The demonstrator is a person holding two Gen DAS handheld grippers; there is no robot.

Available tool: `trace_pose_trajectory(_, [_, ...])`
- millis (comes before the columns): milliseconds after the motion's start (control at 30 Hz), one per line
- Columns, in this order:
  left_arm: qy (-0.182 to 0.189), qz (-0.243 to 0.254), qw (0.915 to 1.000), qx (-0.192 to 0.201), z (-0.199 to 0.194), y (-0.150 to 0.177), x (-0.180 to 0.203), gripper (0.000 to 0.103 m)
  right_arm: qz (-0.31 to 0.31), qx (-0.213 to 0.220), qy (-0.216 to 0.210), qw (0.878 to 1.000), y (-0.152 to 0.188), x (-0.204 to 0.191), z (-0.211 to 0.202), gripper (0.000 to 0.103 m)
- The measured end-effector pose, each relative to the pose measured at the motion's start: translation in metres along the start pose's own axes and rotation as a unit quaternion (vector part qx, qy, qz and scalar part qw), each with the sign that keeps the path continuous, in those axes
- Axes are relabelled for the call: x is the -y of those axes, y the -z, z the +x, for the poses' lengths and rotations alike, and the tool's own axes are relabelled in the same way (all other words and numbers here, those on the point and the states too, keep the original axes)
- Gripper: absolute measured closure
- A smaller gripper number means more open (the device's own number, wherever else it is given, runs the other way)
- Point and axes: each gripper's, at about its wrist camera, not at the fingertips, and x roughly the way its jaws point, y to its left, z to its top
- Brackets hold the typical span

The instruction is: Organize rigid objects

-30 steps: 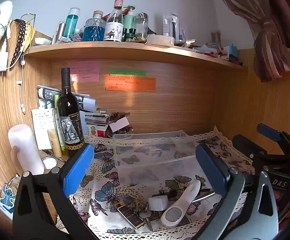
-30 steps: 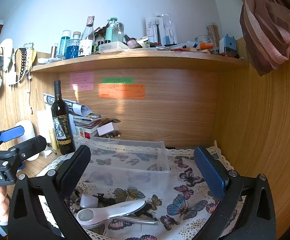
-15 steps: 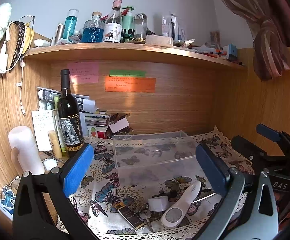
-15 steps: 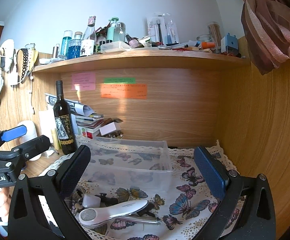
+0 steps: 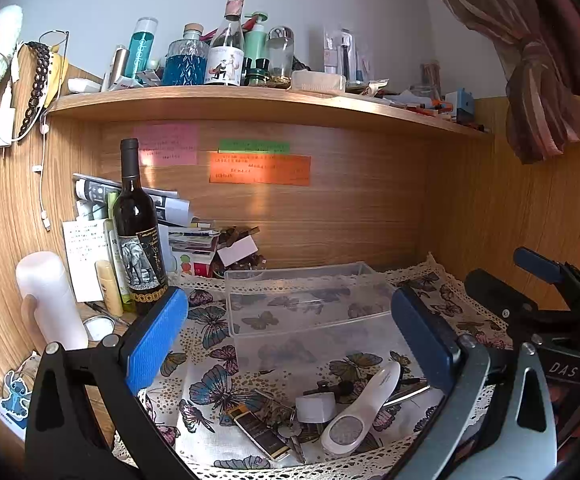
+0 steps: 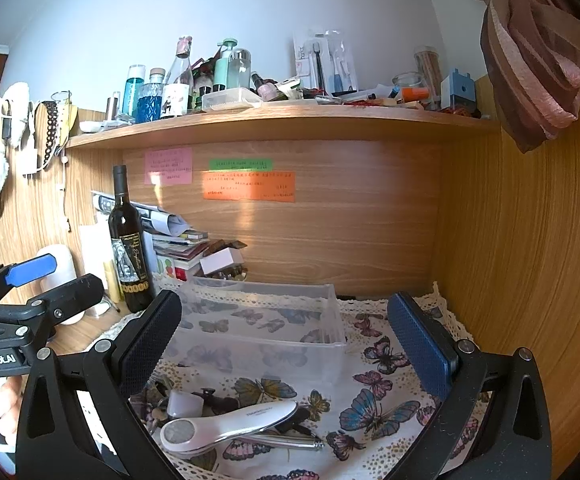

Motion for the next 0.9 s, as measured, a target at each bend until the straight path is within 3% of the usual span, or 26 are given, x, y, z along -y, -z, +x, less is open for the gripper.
trace_pose_trajectory(700, [0.010, 0.000, 0.9999, 0.003, -0.0032, -0.0021, 0.0017, 0.000, -0.002, 0.000, 0.001, 1.000, 0.0011, -0.0007, 0.0003, 0.000])
trace_pose_trajectory(900, [0.008, 0.001, 1.0000, 0.003, -0.0030, -0.0014, 0.0019, 0.000, 0.012, -0.009, -0.018, 1.000, 0.0030, 0.0036, 0.0052, 0.000])
